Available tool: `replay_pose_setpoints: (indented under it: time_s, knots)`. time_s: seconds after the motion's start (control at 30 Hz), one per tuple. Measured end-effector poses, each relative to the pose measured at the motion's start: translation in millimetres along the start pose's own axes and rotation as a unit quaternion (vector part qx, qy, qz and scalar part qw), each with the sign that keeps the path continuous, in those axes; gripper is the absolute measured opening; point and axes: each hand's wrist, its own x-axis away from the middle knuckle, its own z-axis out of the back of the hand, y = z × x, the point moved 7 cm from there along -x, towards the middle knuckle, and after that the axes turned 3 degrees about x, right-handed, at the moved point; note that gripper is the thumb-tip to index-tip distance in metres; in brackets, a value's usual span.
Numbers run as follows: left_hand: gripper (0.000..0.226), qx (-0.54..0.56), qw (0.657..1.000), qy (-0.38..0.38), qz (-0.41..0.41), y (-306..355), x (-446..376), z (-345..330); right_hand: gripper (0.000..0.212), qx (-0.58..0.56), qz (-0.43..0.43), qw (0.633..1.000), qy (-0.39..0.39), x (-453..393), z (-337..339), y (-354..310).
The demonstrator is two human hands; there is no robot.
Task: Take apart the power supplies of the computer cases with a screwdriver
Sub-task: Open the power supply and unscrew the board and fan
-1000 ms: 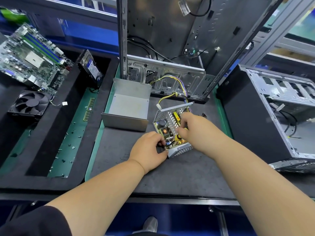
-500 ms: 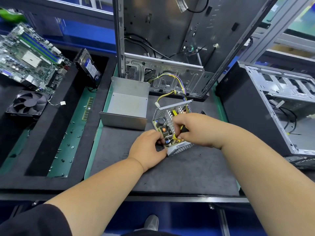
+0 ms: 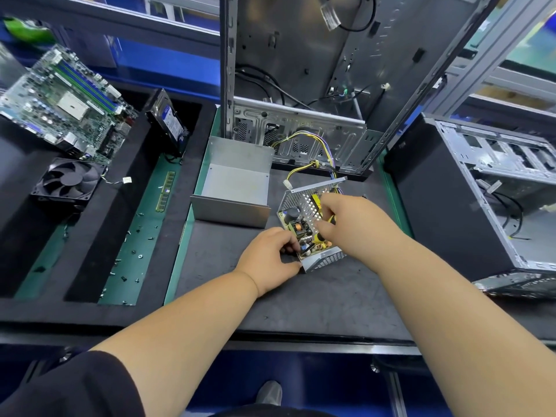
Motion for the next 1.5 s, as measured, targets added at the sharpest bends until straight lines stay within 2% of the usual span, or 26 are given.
replay_pose_setpoints:
  time_s: [0.17,0.4,0.6,0.73,0.93,1.03,1.2,1.27,1.33,1.43,1.5]
  knots:
    - [0.026,0.019,0.999,-0.039,-0.001,0,5,4,0.023,0.014,0.010,1.000,-0.016,4,-4,-3]
    - [0.022,-0.017,1.000,-0.017,0.008,-3,16,18,0.022,0.058,0.052,0.992,-0.100,2,-4,-11]
    - [0.020,-0.038,0.999,-0.027,0.020,-2,22,29,0.015,-0.038,0.022,0.999,-0.027,6,1,-7]
    - [0.019,-0.020,0.999,-0.007,0.040,-7,27,41,0.033,0.067,-0.012,0.998,0.014,4,0,-4]
    - [0.022,-0.039,0.997,-0.042,0.045,-8,32,40,0.028,0.017,-0.046,0.998,-0.038,0,-8,1]
    - [0.022,-0.062,0.995,-0.065,0.030,-4,29,33,0.028,0.012,-0.026,0.998,-0.057,1,-7,-2]
    - [0.037,-0.089,0.992,-0.091,0.010,3,23,20,0.028,-0.019,0.031,0.994,-0.100,2,-4,-12]
    - [0.041,-0.094,0.992,-0.083,0.011,4,21,18,0.024,-0.024,0.045,0.995,-0.085,4,-3,-17]
    - [0.042,-0.098,0.992,-0.073,0.009,4,18,15,0.013,0.020,0.037,0.998,-0.051,5,-2,-15]
    - [0.037,-0.096,0.994,-0.057,0.003,3,15,12,0.028,0.135,-0.020,0.991,-0.004,5,1,-5]
    - [0.035,-0.087,0.995,-0.046,-0.001,1,15,11,0.021,0.124,-0.018,0.992,0.001,3,0,-4]
